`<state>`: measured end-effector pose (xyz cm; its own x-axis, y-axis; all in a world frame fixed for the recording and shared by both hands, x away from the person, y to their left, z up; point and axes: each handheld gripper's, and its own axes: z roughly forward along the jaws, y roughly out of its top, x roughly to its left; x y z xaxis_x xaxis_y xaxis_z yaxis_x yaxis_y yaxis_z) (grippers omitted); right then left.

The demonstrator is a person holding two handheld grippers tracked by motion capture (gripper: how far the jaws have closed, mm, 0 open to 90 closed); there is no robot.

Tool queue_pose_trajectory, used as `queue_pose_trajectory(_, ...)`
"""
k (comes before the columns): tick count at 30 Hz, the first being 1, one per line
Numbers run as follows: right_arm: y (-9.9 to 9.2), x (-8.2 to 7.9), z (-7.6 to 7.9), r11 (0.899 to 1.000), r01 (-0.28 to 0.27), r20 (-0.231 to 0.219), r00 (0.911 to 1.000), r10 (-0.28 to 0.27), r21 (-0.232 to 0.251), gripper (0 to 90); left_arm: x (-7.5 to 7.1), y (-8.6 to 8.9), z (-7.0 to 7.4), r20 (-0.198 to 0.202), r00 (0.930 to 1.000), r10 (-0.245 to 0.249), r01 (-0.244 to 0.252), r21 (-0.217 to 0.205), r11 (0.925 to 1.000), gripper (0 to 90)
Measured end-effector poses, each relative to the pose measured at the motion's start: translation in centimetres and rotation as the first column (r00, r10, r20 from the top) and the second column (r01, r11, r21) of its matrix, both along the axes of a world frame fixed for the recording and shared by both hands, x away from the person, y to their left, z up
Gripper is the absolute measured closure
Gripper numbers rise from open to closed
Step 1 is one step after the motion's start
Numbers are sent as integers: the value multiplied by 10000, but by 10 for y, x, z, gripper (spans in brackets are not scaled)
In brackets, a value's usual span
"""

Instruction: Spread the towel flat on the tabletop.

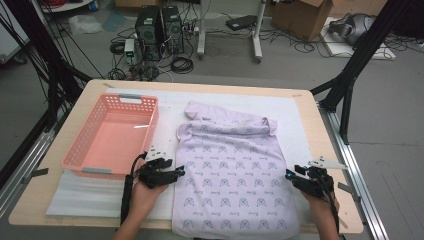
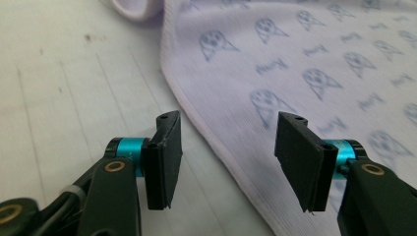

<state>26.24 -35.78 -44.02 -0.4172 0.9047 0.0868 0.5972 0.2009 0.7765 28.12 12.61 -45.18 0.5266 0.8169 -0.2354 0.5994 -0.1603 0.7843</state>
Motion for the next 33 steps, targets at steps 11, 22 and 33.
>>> queue_pose_trajectory(11, 2, -37, -6, 9980, -544, -352, 9980, 533, -309, 692, -45, -8, -2, 183, 9965, -811, 811, 9, 9967, 436)
queue_pose_trajectory(22, 1, -61, -5, 9972, -706, -564, 9960, 690, -262, 868, -69, 2, 0, 343, 9987, -380, 356, 678, 9971, 879)
queue_pose_trajectory(33, 0, -101, 0, 9886, -1498, -692, 9865, 1486, -125, 842, -103, 22, -3, 210, 9977, -645, 645, 28, 9979, 846)
